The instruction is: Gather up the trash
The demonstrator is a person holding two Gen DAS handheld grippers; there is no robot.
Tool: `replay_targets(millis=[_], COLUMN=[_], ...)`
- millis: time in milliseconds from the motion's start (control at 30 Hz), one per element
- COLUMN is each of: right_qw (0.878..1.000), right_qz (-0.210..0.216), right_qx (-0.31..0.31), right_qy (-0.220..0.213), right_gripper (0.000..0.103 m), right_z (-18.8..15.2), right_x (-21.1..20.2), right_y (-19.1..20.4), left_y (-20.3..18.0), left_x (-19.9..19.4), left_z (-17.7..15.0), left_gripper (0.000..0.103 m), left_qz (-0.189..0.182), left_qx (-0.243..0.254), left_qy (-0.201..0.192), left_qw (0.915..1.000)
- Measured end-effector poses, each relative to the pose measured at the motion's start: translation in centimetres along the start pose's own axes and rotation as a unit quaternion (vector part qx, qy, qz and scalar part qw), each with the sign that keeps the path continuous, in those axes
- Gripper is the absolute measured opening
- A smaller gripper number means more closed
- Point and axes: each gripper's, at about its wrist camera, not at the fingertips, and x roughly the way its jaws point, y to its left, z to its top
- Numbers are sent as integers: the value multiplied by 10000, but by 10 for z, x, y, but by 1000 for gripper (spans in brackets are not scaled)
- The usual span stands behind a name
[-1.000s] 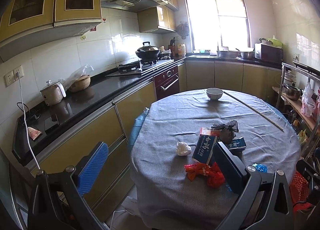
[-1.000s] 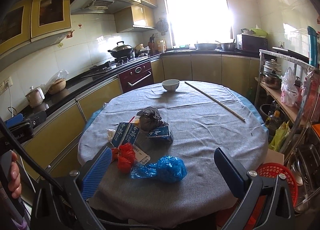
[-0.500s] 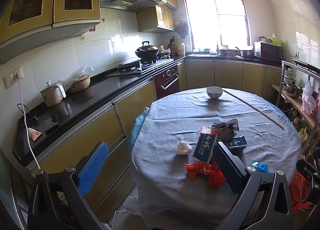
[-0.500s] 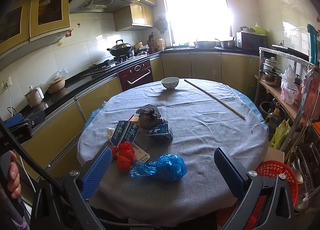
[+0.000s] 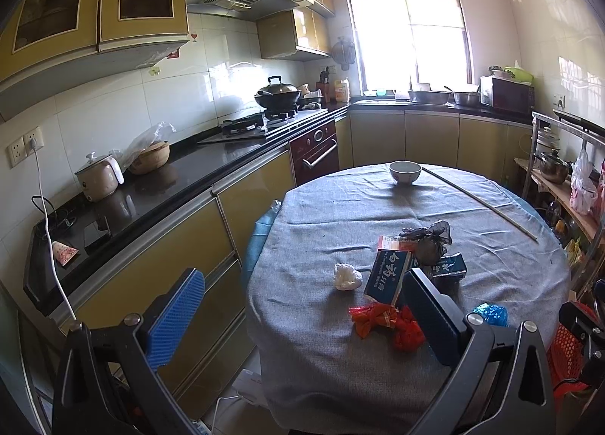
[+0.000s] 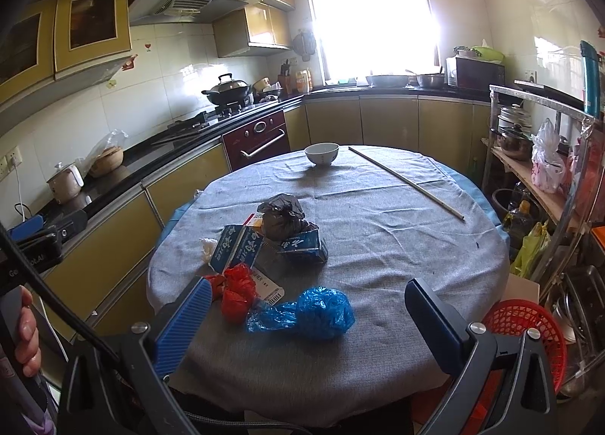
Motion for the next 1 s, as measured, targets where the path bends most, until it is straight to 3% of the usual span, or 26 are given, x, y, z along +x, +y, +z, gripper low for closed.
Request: replay_targets(millis=[500,667,867,933,1000], right_qw=[9998,9987,9881,9783,9681], right_qz=[84,177,598,893,1092], right_qx=[113,275,975,1311,1564], right_qy=[148,395,1031,1332,1625], right_gripper=[103,103,103,98,83], right_z=[-3,-3,-10,-13,-18], right_x=[10,27,67,88,108], right_y=[-2,-8,-35,-45,-51], left_y=[-1,-2,11,15,16], left_x=[9,25,79,102,122], left_z=[-1,-1,-13,-22,-30], left_gripper=[103,103,103,103,103], left_qz=[16,39,-165,-326,-494], left_qx=[32,18,-294,-428,-537], left_qy=[129,298,1031,1362,1683], left_qw=[9999,9995,9941,9892,9830])
